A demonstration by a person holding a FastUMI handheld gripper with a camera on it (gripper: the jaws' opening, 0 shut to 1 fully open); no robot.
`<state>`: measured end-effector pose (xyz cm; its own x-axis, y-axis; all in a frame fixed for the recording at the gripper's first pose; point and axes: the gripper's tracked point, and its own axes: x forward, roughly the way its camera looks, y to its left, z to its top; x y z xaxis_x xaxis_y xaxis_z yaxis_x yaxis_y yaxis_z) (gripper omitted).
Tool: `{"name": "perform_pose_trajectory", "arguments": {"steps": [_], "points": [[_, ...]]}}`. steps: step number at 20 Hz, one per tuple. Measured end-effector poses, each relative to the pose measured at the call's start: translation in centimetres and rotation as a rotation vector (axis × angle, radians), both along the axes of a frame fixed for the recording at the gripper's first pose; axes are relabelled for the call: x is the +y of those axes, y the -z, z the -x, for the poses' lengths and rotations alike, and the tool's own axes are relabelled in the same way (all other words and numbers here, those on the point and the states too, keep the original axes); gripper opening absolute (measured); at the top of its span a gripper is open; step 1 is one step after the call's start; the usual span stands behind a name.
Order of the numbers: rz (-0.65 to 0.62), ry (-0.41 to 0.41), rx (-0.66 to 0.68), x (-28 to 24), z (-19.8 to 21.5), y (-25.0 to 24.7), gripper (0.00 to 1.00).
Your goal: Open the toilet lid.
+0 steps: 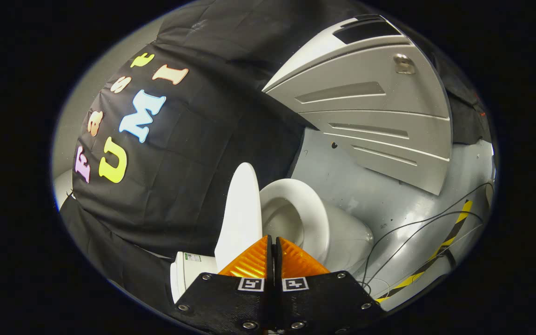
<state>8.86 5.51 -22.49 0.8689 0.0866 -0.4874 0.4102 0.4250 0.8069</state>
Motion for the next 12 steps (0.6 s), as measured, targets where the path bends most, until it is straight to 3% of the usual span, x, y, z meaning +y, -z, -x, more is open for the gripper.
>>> {"name": "perform_pose_trajectory", "arguments": {"steps": [12], "points": [[0.095, -0.032, -0.070, 1.2, -0.6, -5.3, 0.00]]}}
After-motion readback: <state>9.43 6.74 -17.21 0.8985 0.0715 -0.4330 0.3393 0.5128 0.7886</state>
